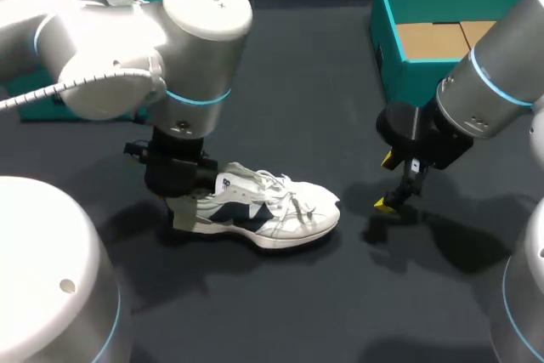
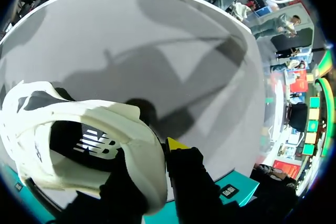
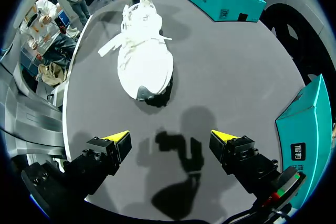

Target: Take the shoe out of the shoebox, open the shoe tongue, remove and reinsert the insole, then place the shoe into the shoebox

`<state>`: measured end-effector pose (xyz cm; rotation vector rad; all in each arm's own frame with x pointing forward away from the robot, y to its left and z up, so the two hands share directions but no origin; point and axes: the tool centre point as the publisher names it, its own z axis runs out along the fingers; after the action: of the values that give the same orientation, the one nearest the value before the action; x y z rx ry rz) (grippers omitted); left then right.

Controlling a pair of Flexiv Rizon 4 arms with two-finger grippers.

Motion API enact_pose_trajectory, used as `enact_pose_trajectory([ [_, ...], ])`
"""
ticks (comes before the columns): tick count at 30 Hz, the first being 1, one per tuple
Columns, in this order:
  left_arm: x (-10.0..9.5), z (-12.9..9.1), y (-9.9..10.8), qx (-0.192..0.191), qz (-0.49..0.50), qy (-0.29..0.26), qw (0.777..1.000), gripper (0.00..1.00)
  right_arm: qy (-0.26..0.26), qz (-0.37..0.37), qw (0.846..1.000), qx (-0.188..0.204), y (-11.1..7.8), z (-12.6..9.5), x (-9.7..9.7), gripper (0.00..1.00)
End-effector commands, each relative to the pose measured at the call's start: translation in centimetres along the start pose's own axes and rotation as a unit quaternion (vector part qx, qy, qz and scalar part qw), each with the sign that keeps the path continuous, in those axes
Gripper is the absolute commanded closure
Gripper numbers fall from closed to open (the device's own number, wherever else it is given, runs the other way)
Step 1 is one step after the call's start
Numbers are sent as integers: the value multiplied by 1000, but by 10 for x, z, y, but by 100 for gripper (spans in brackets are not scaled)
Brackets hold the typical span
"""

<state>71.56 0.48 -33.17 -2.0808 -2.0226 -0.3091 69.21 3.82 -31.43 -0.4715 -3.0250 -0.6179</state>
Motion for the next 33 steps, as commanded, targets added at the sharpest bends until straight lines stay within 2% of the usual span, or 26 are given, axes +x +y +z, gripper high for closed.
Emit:
enact_pose_trajectory([
  [1,-18,5,5,5,1,11,1000,100,-2,0,1000,0,-1,1,2,0],
  [15,-43,17,15,18,-8,20,1000,100,-2,0,1000,0,-1,1,2,0],
  [31,-55,32,17,15,-10,30,999,100,-2,0,1000,0,-1,1,2,0],
  [32,-56,33,17,17,-10,31,999,95,-2,0,1000,0,-1,1,2,0],
  [33,-56,33,16,17,-10,32,999,77,-2,0,1000,0,-1,1,2,0],
])
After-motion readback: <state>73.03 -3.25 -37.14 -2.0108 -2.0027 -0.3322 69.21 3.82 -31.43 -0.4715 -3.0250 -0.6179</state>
